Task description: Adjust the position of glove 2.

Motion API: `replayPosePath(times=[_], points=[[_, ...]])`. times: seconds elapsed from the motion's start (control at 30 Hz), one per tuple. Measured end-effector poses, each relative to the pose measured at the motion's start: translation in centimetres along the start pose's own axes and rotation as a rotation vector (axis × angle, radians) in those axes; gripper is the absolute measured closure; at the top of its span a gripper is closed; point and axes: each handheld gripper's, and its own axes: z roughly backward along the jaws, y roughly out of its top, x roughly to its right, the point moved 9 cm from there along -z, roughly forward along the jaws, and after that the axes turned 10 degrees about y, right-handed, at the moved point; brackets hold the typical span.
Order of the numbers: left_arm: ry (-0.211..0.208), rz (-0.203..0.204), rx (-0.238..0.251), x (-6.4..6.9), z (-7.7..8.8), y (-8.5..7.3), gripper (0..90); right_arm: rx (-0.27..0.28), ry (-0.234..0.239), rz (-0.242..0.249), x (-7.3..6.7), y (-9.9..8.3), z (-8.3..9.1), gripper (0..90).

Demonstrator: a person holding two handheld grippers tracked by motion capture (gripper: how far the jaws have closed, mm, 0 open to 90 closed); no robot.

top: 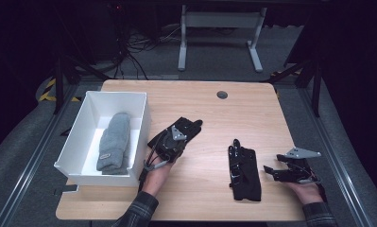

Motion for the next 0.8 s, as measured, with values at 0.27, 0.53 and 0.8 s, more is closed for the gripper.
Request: replayPosePath(times=[0.27,0.53,0.8], points=[[0.035,0.015,-0.04,-1.4,-3.4,-0.1,90.0,0.003,-0.008,0.028,-0.1,0.0,-0.3,16.7],[0.013,0.002,-0.059,-1.2,-3.9,-0.7,90.0,-0.001,-0.008,0.031,0.0,-0.1,-0.4,15.4],[-0.053,-0.026,-0.068,1.0,-3.0,-1.1,90.0,-0.002,-0.009,0.032,0.0,-0.1,-0.4,15.2]])
